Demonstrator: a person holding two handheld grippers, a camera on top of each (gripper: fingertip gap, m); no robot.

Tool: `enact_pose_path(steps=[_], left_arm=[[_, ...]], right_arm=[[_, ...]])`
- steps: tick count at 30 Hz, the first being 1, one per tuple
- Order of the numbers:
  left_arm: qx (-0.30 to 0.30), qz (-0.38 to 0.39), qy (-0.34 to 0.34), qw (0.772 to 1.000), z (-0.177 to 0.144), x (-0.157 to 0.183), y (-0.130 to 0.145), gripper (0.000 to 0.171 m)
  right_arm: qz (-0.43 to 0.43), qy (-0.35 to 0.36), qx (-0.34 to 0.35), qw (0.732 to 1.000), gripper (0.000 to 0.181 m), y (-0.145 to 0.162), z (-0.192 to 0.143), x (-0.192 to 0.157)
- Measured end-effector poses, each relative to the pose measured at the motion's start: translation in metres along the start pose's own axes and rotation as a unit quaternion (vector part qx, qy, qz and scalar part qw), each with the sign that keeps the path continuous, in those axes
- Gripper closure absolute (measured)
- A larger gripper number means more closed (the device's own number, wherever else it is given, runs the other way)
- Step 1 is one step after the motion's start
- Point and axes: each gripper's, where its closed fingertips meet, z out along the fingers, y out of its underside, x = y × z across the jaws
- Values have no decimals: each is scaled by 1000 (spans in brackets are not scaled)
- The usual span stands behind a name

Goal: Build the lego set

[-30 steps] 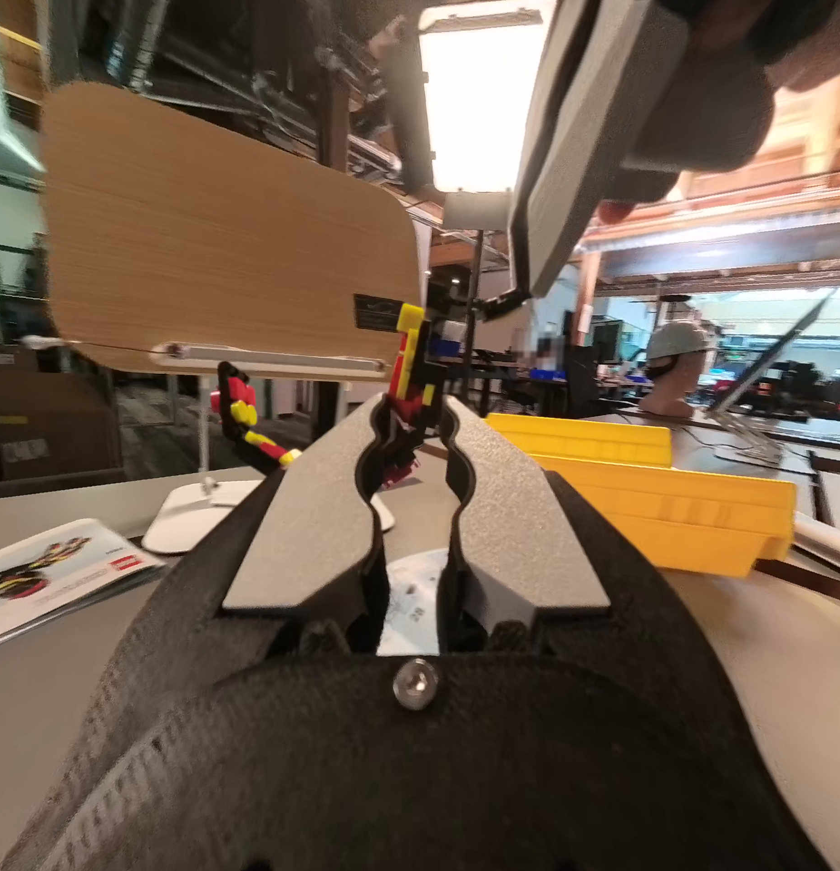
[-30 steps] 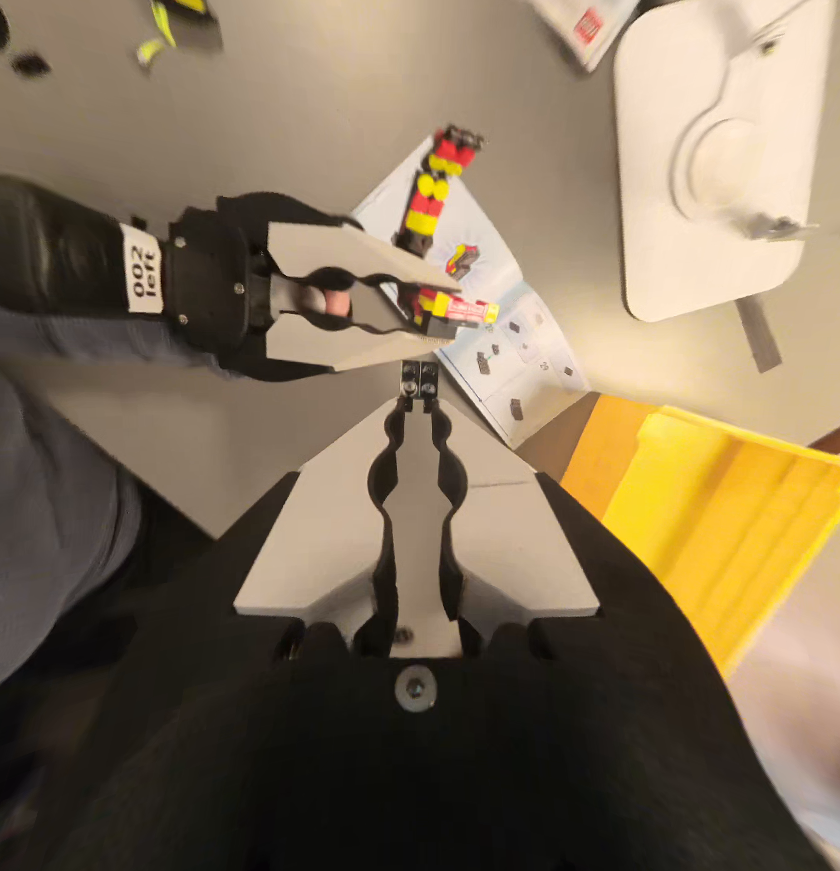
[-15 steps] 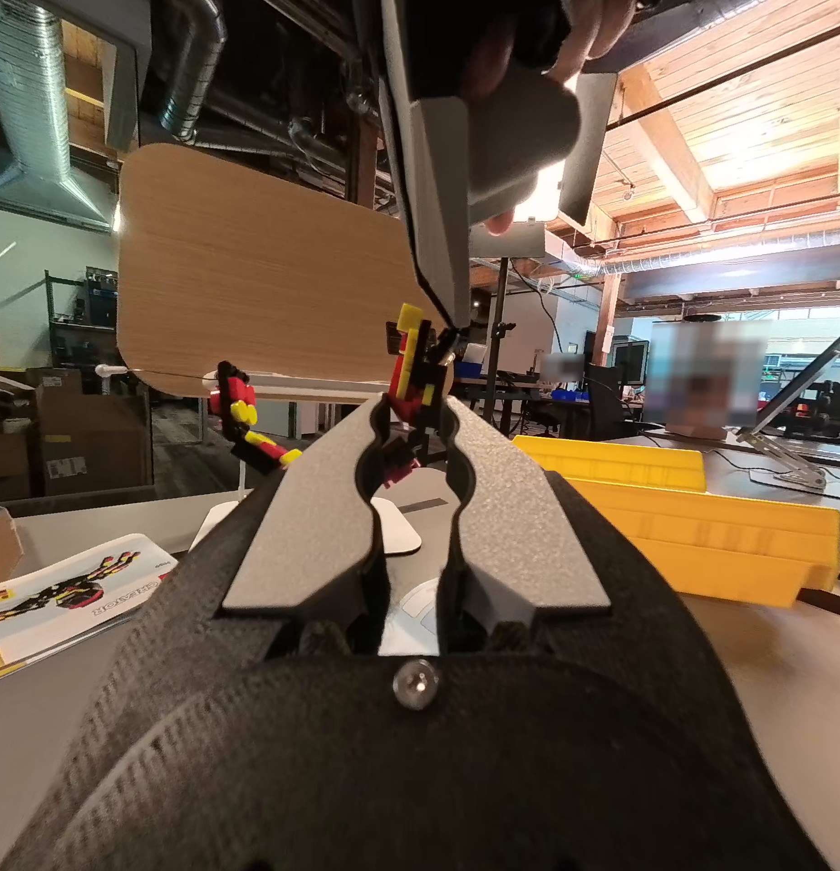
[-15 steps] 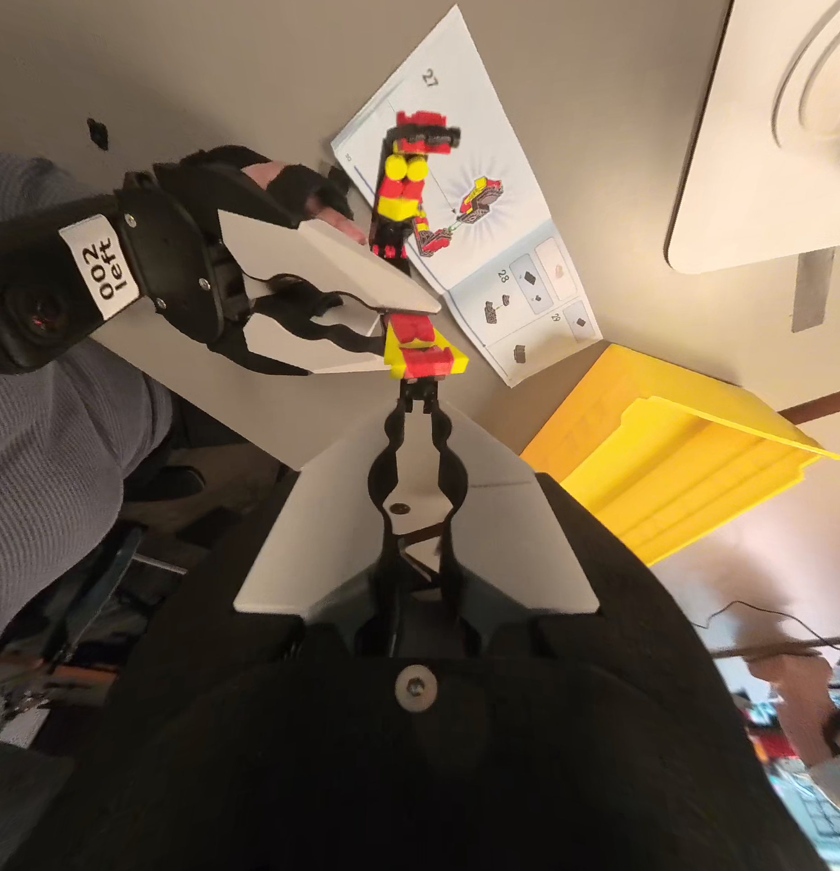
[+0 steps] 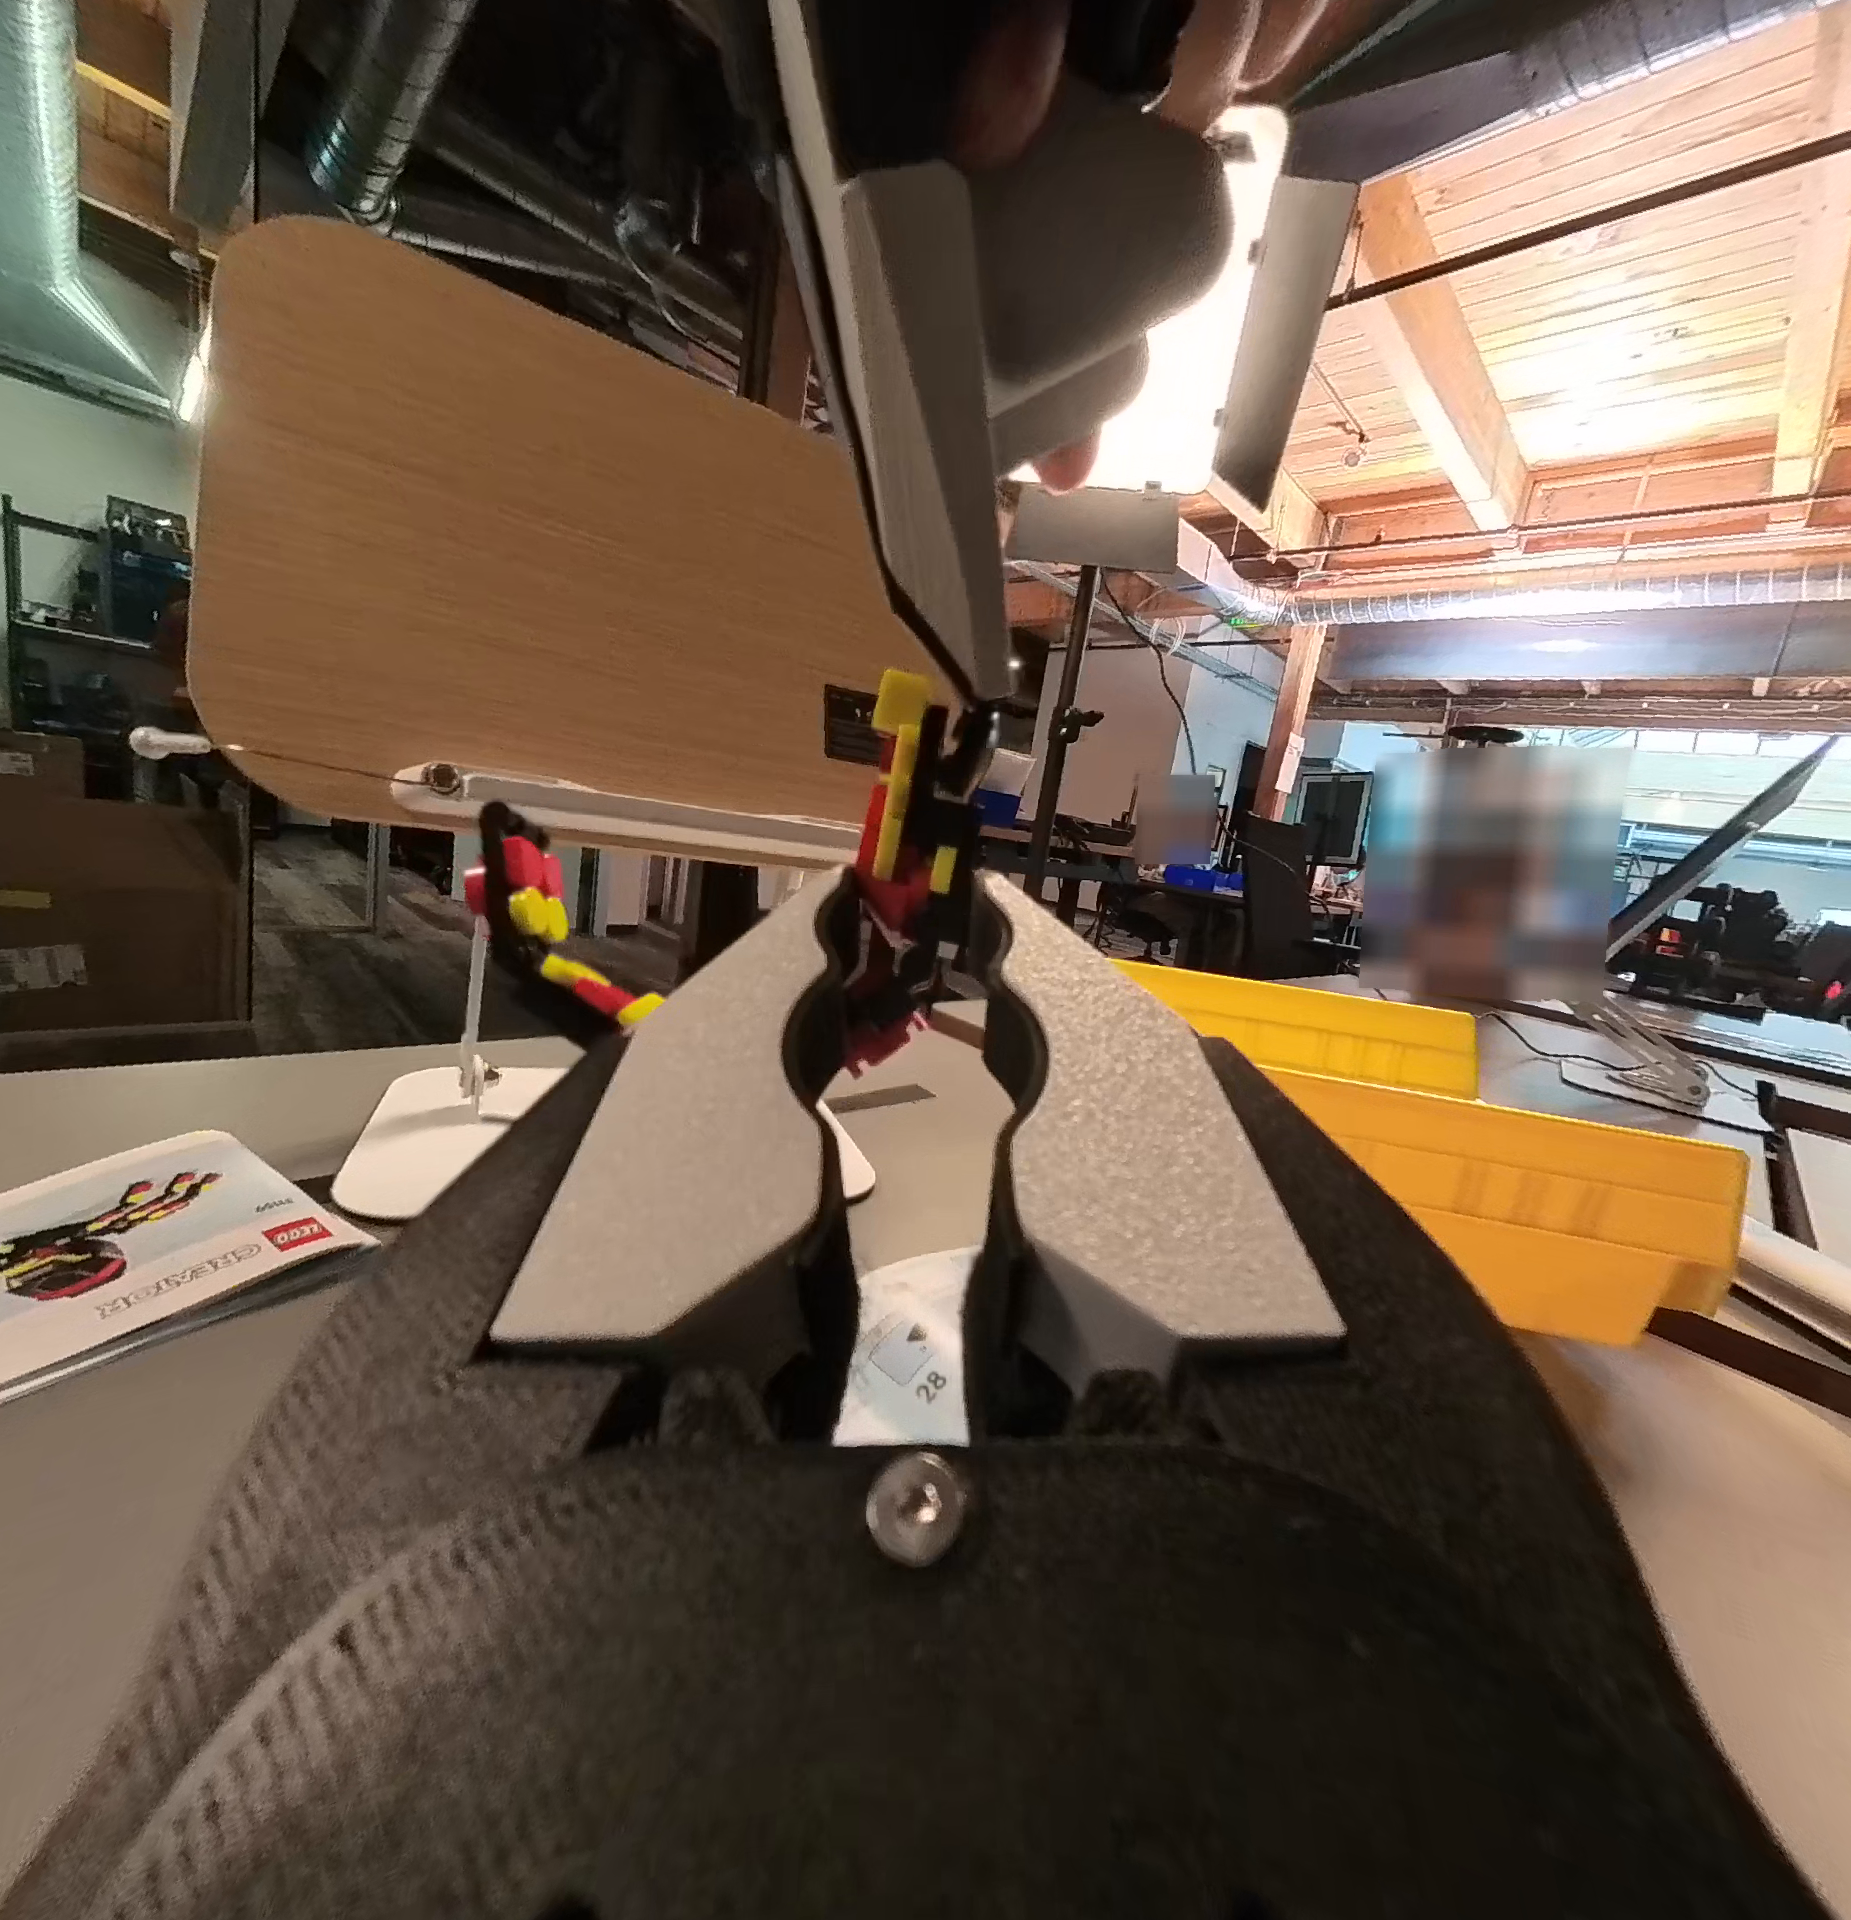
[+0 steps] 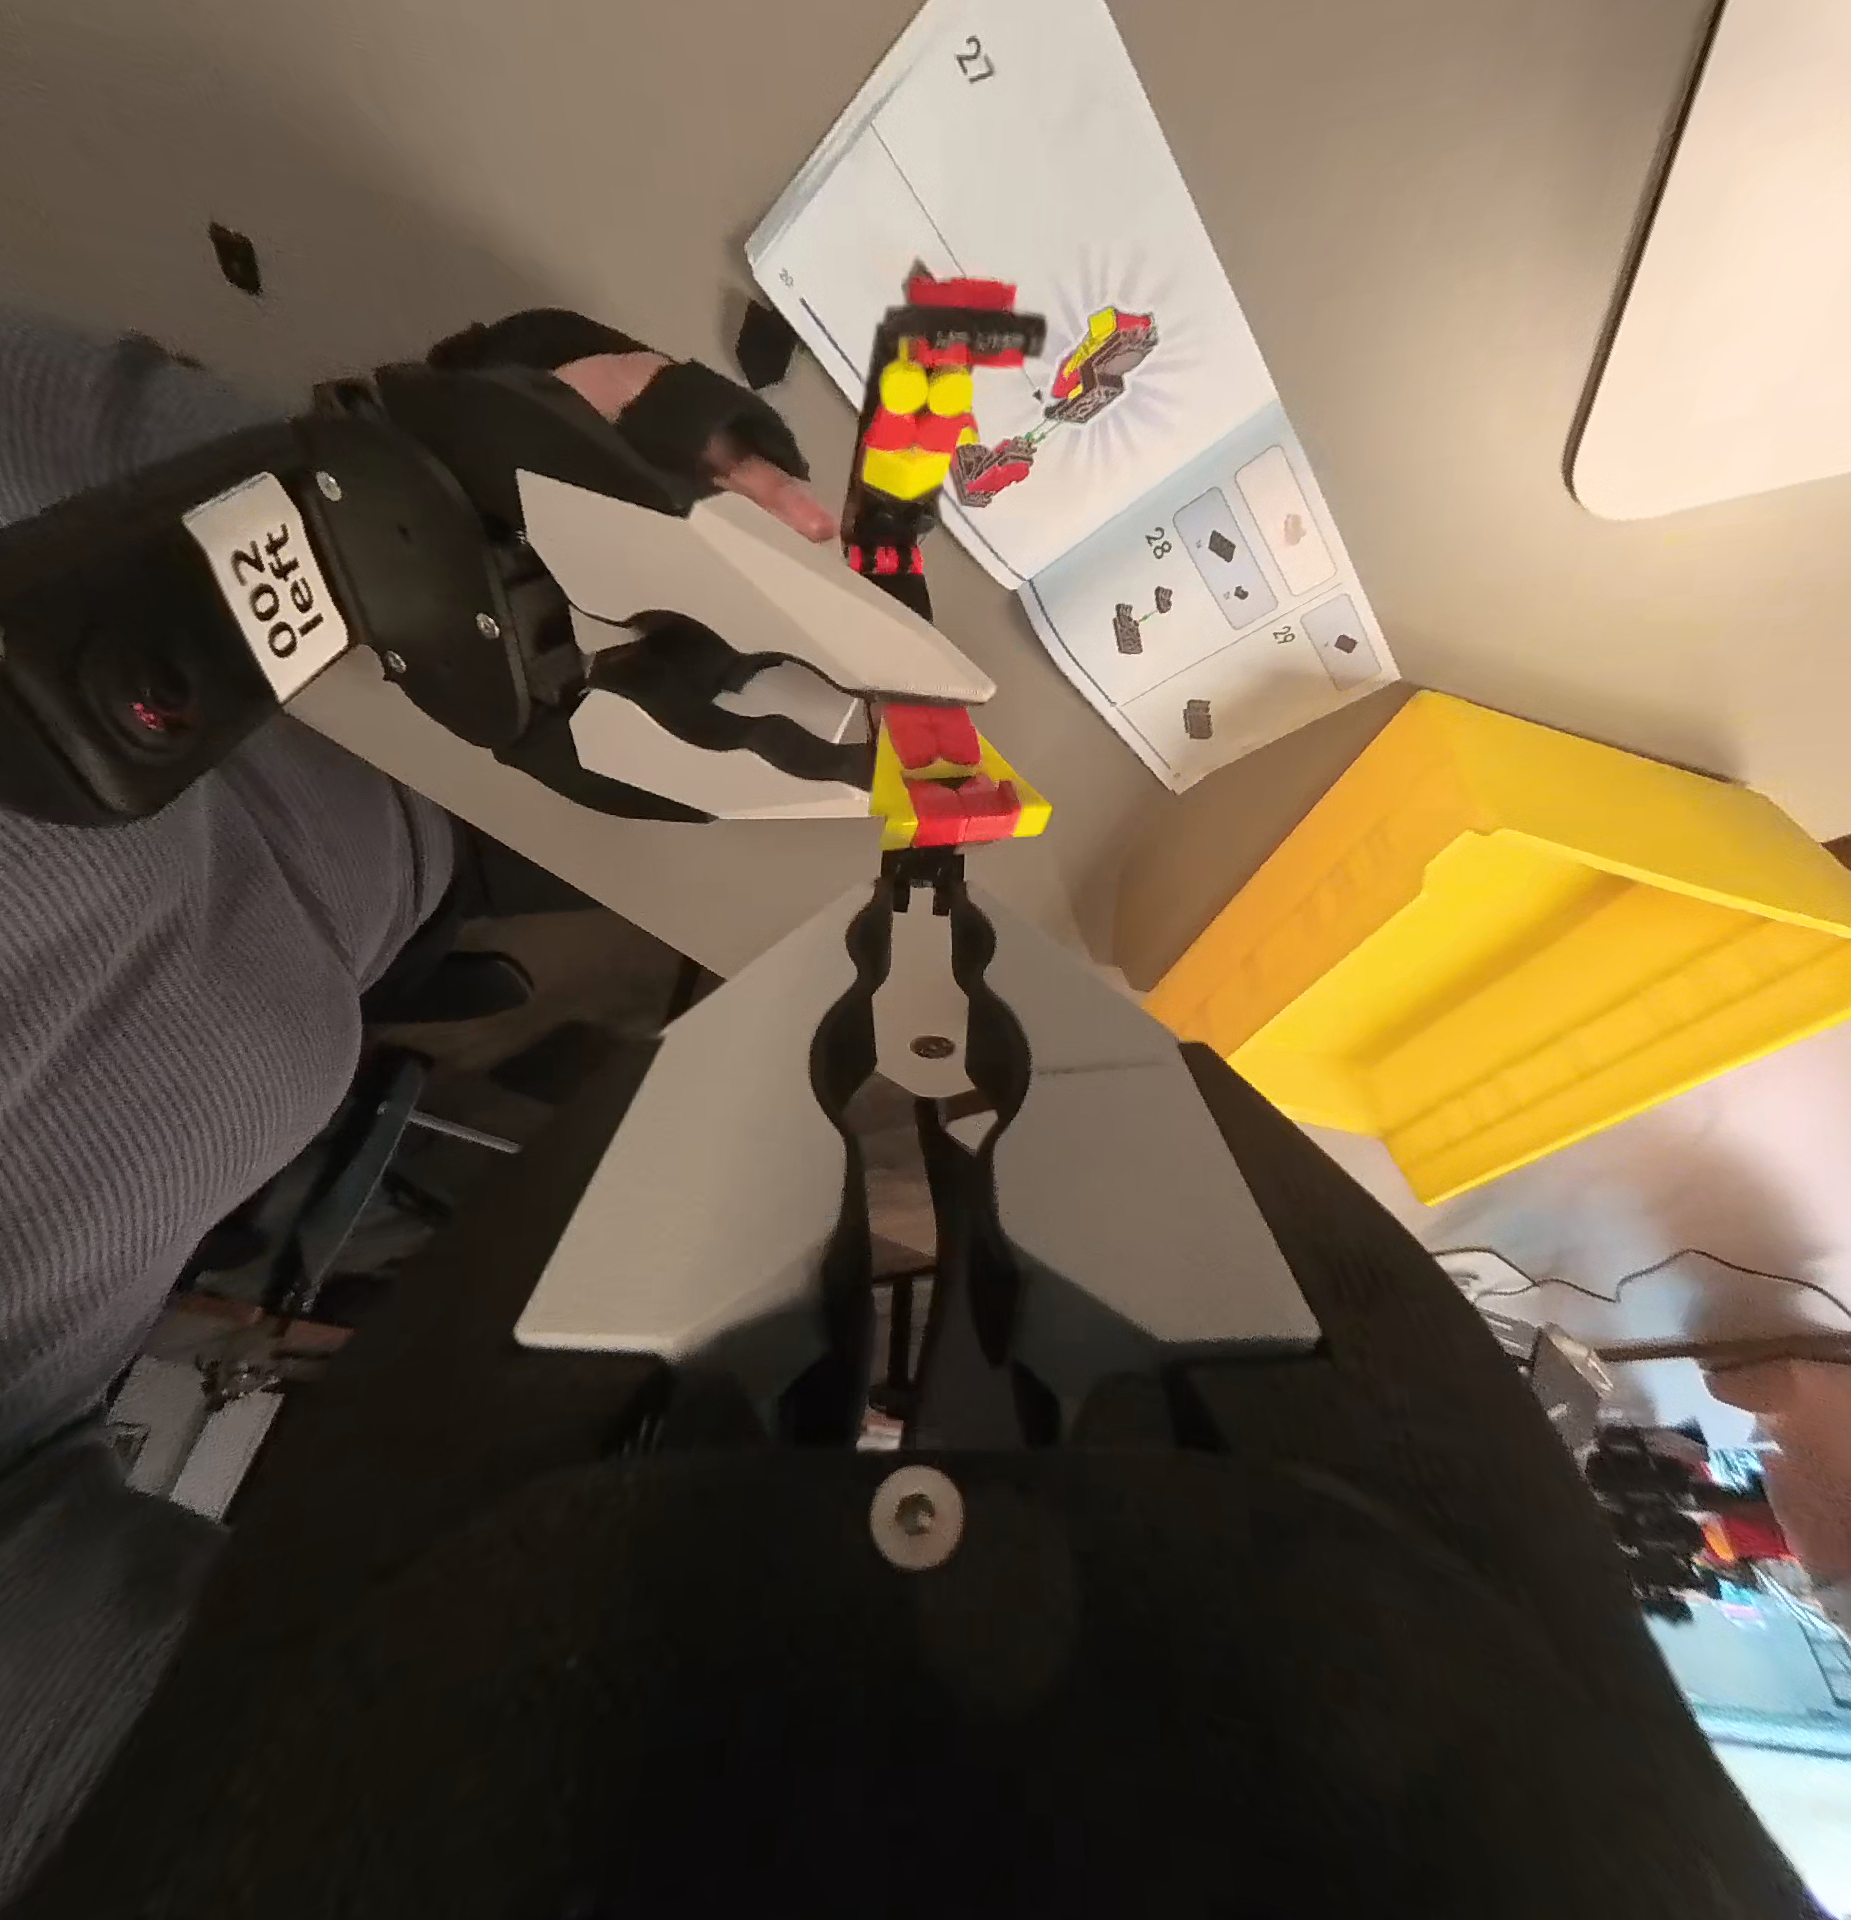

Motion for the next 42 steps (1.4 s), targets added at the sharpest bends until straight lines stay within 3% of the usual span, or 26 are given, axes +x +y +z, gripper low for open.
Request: enact_pose_path(steps=[21, 29, 42], left_arm=[[-1, -111, 4, 994, 0, -7, 6, 153], [-4, -199, -22, 980, -2, -25, 16, 153], [-5, -199, -32, 980, -4, -27, 18, 153]], right_arm=[[56, 17, 55, 997, 172, -17, 1, 8], [65, 34, 36, 997, 172, -32, 5, 9], [87, 33, 10, 996, 172, -46, 8, 14]])
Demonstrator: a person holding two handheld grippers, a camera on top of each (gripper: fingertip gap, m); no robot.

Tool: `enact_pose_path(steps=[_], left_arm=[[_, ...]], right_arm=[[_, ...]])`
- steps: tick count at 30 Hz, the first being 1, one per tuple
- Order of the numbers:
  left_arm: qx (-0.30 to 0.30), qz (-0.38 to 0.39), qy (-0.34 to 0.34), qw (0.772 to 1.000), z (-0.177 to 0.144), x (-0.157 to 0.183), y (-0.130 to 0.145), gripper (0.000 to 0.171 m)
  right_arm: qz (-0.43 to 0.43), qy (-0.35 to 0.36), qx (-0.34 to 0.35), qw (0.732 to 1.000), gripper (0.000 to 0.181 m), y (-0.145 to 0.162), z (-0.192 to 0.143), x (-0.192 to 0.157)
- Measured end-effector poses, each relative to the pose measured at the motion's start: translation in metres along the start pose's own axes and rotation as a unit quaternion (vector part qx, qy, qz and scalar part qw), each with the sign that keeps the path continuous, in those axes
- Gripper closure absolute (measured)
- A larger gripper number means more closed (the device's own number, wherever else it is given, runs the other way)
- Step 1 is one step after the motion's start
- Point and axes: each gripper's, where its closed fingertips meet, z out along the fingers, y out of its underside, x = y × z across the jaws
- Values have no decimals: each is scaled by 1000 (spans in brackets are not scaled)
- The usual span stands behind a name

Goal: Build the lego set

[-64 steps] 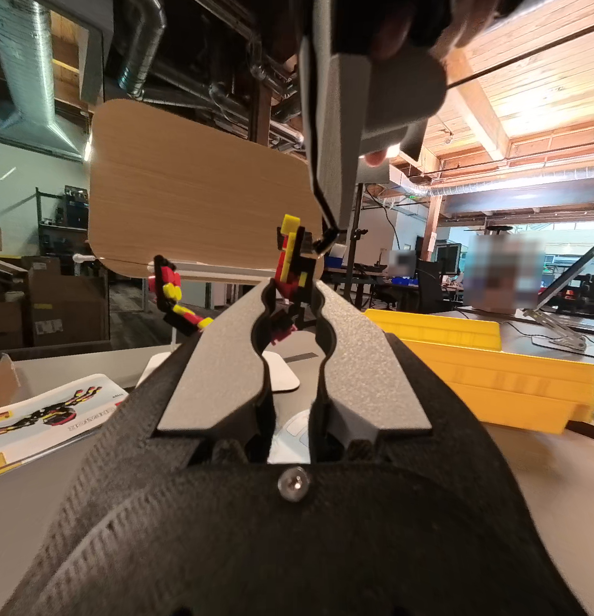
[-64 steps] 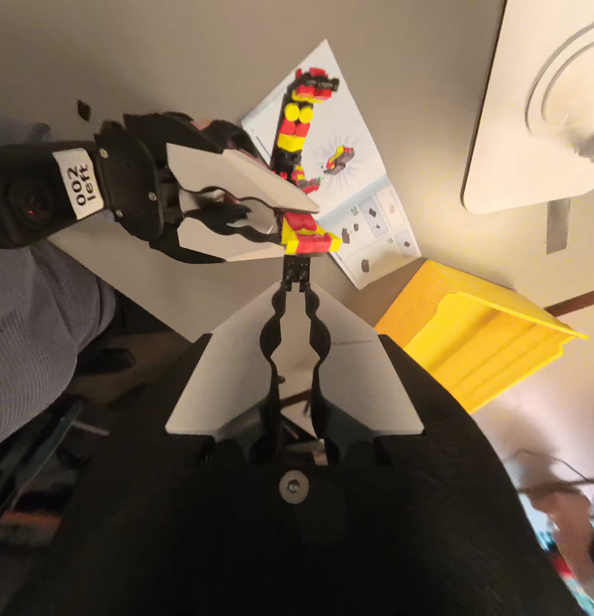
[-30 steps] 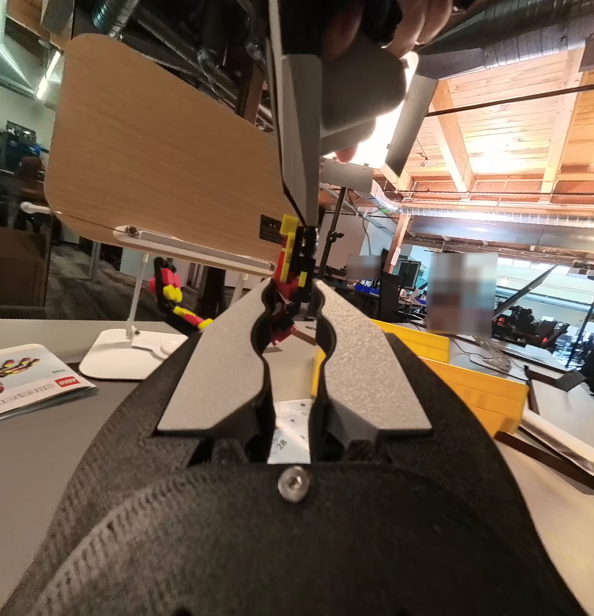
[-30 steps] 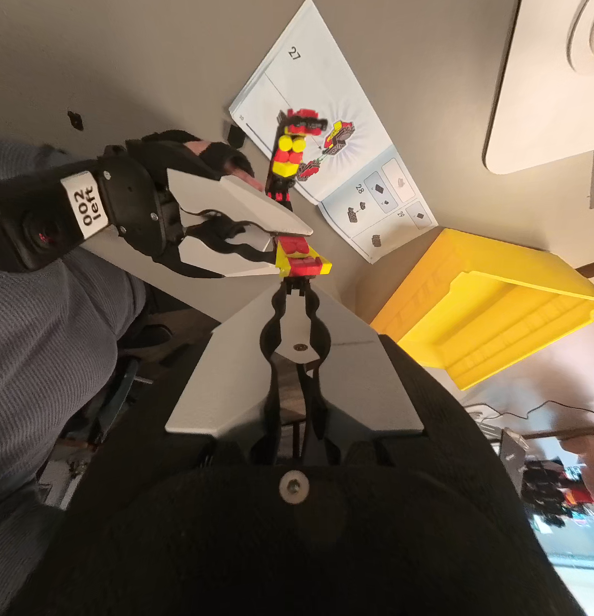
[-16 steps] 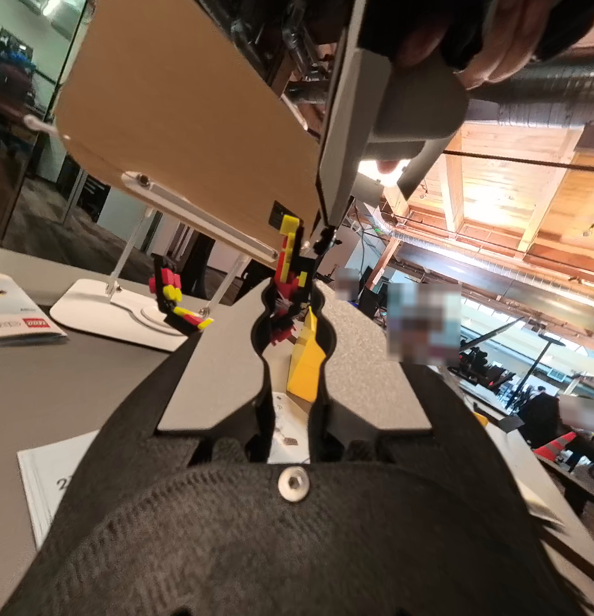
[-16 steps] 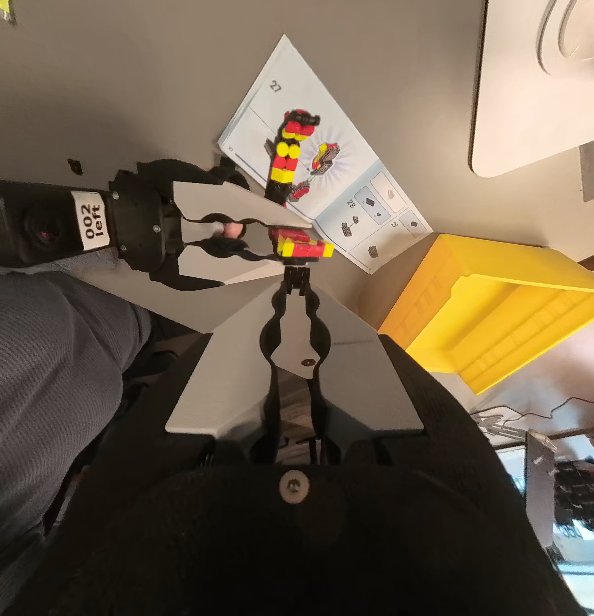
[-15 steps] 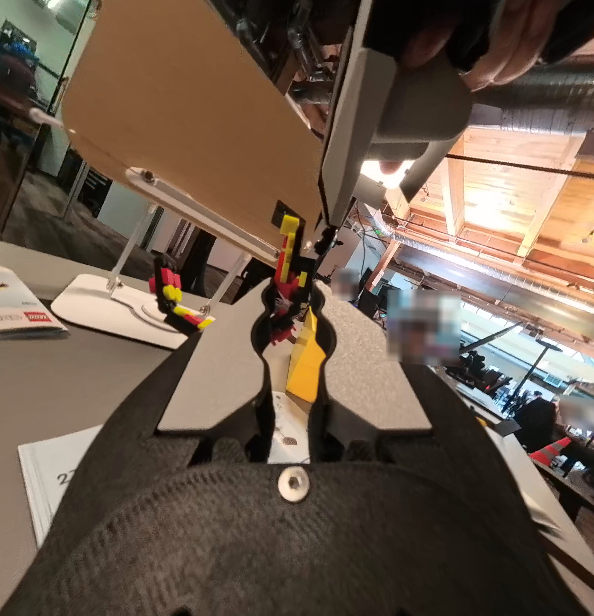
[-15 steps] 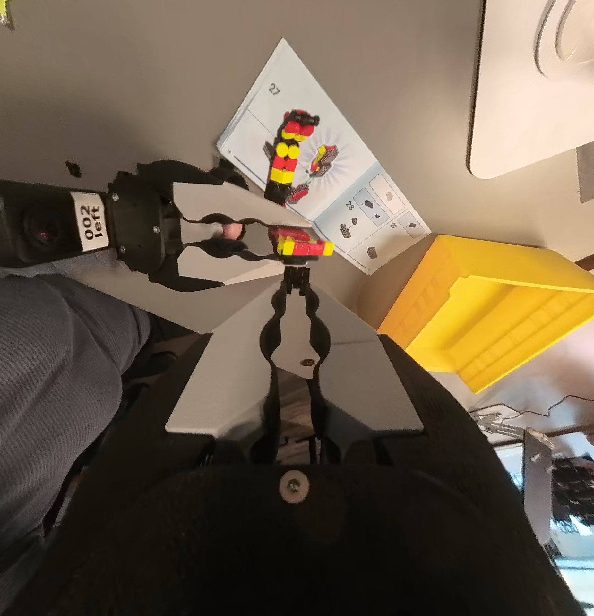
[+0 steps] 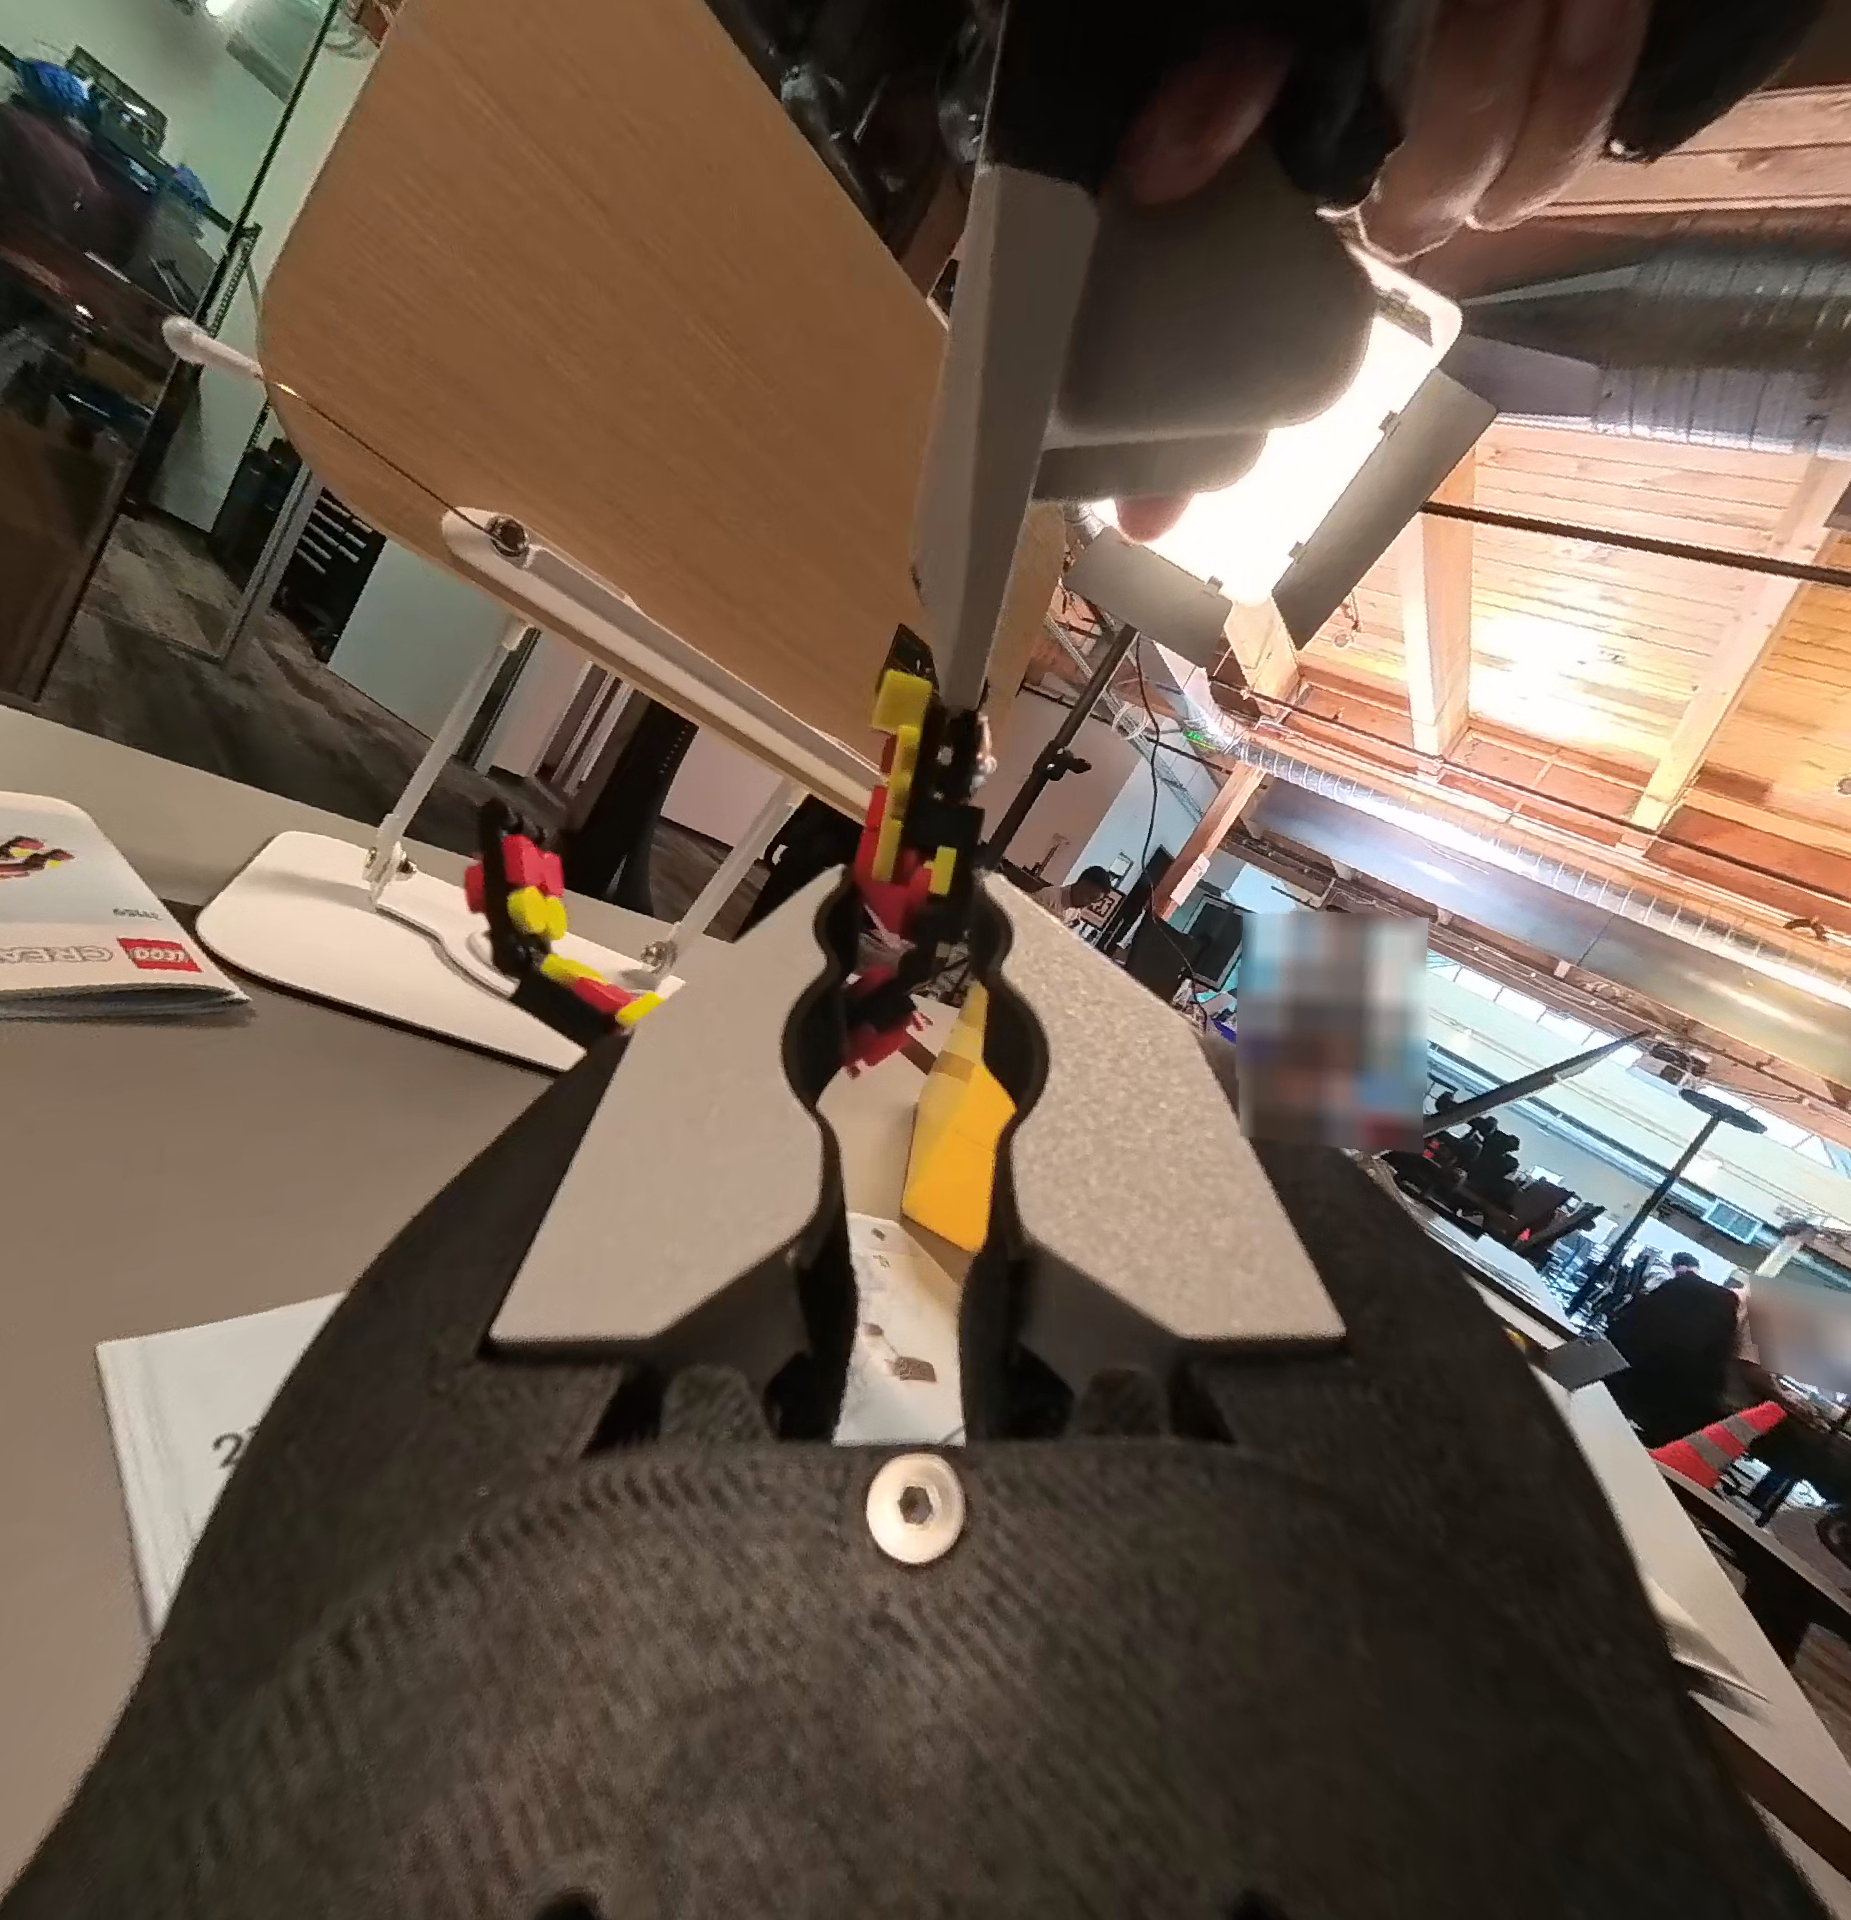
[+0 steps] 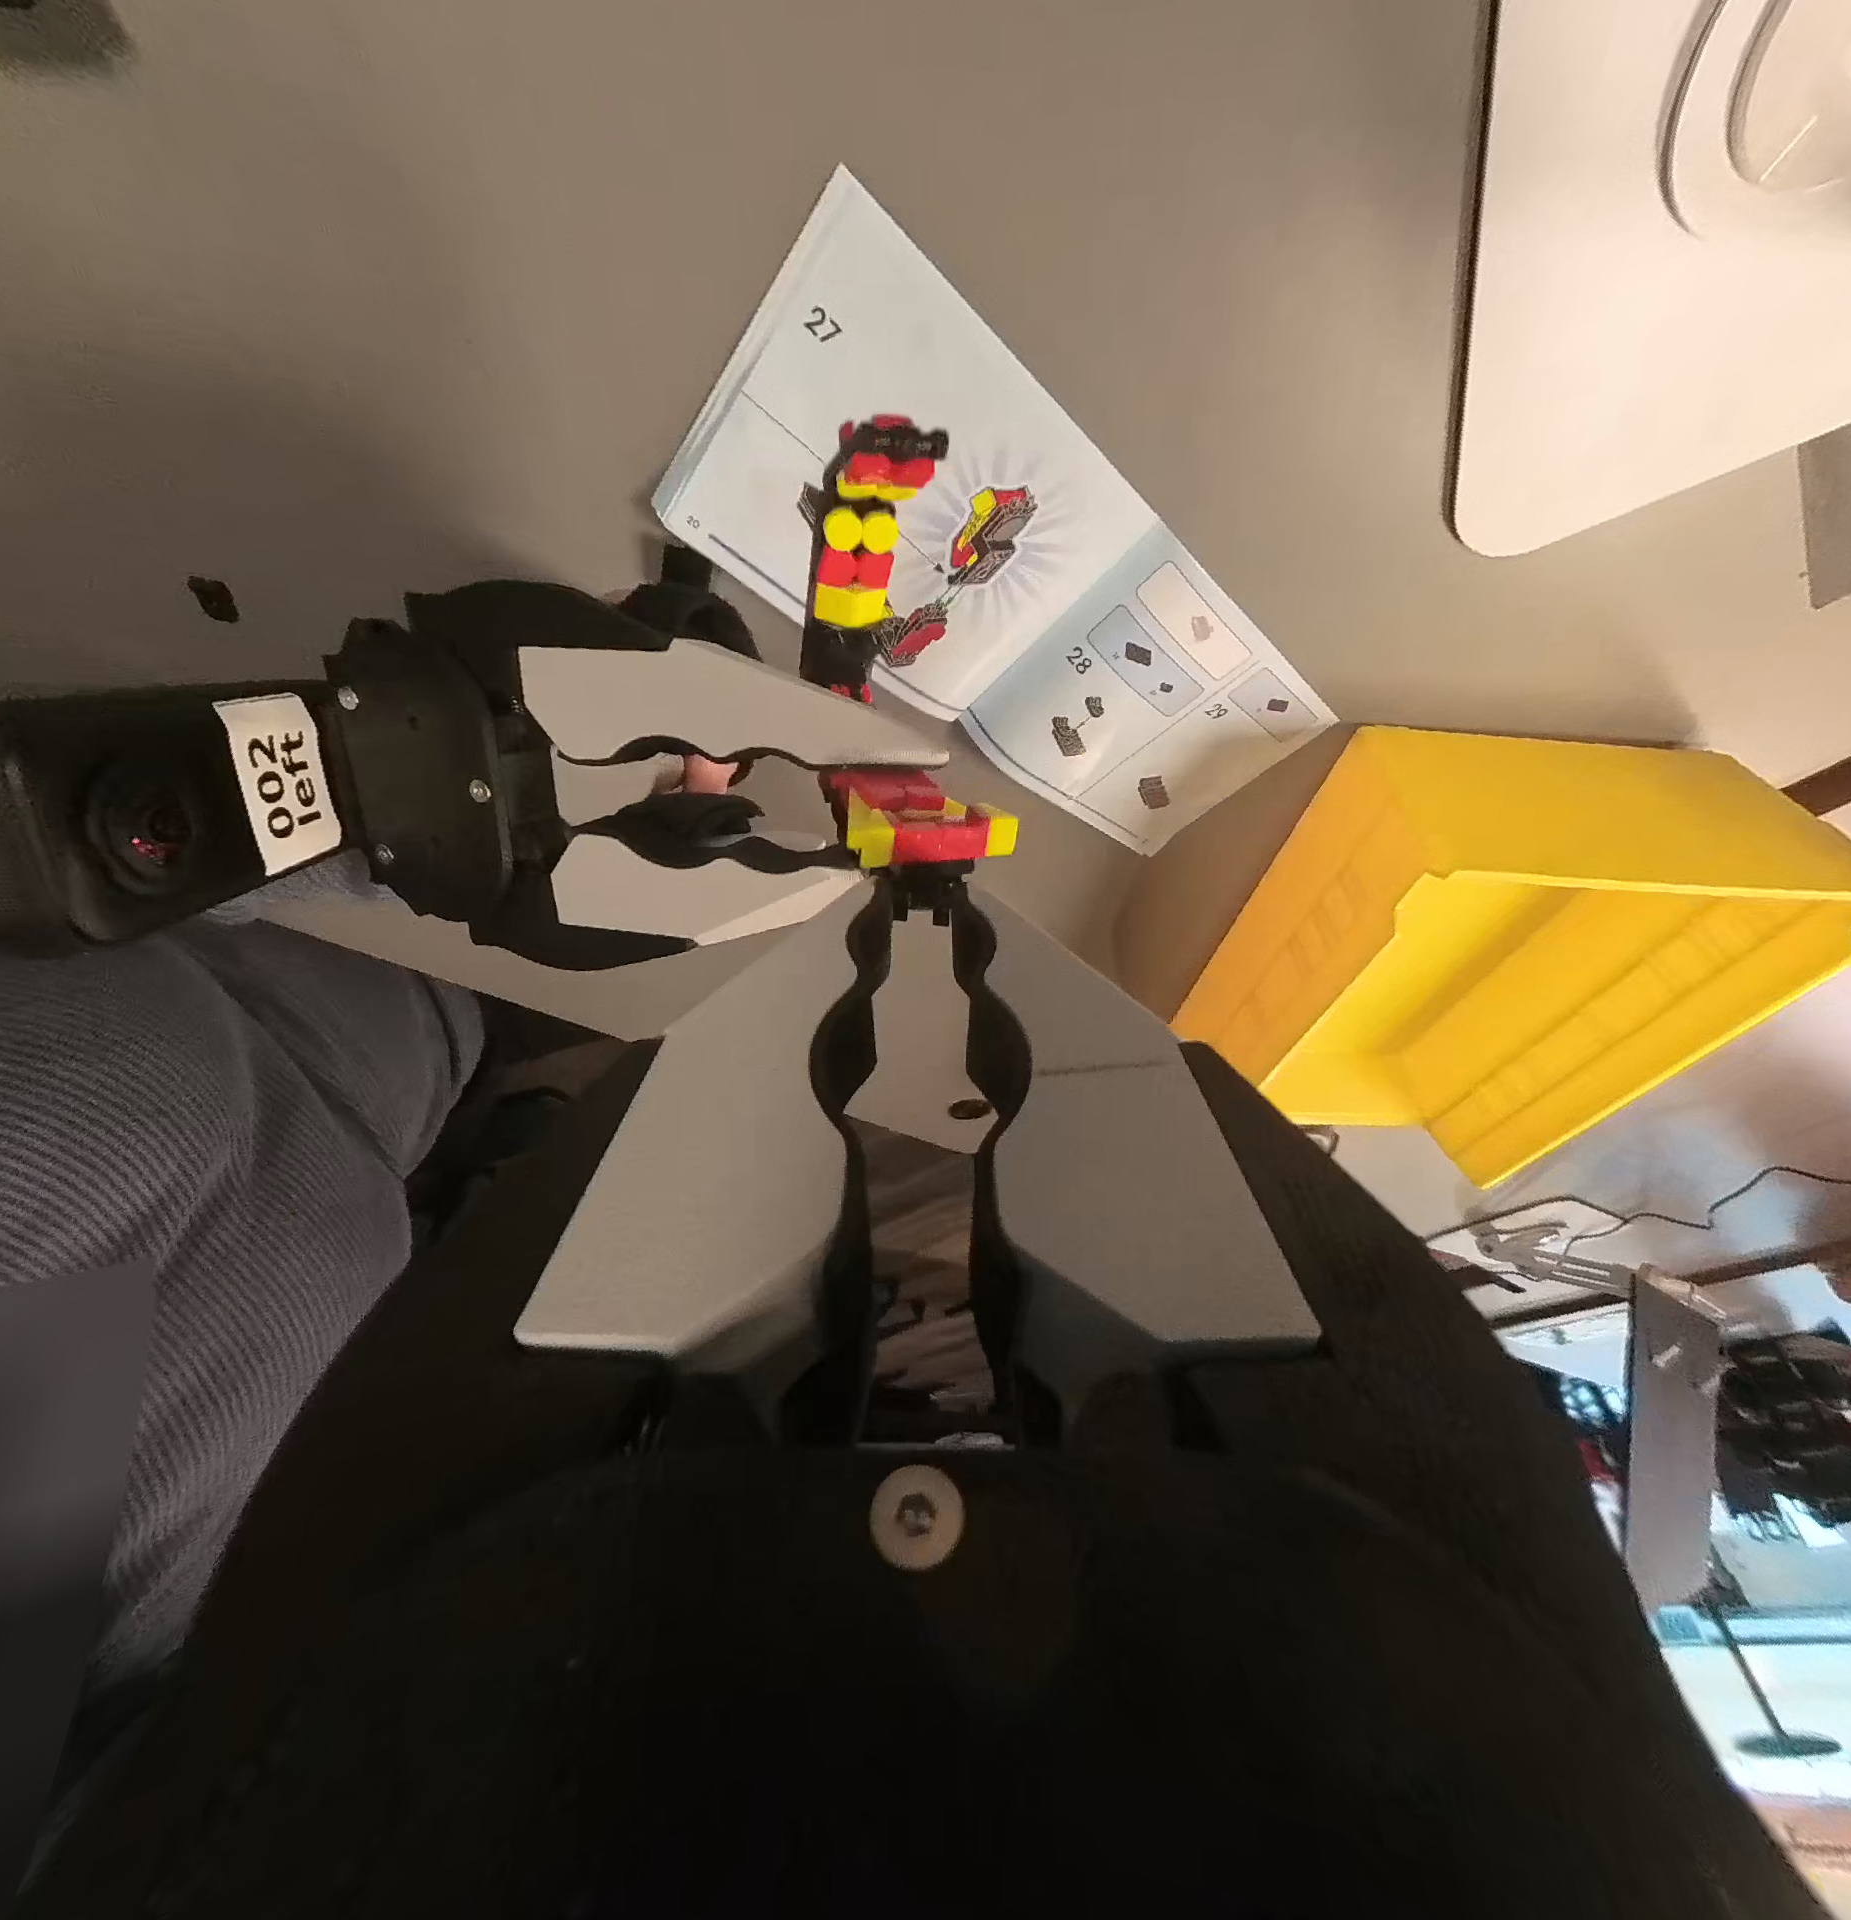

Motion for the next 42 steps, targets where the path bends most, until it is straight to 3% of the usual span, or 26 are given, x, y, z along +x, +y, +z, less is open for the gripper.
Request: enact_pose_path(steps=[7, 13, 42], left_arm=[[5, -8, 13, 1000, 0, 4, 0, 153], [26, -18, 33, 999, -2, 7, -7, 153], [37, -34, 52, 997, -3, 11, -10, 153]], right_arm=[[8, -11, -4, 1000, 172, 3, 0, 0], [20, -66, 7, 998, 172, 4, -6, -9], [63, -107, 34, 992, 172, 7, -8, -10]])
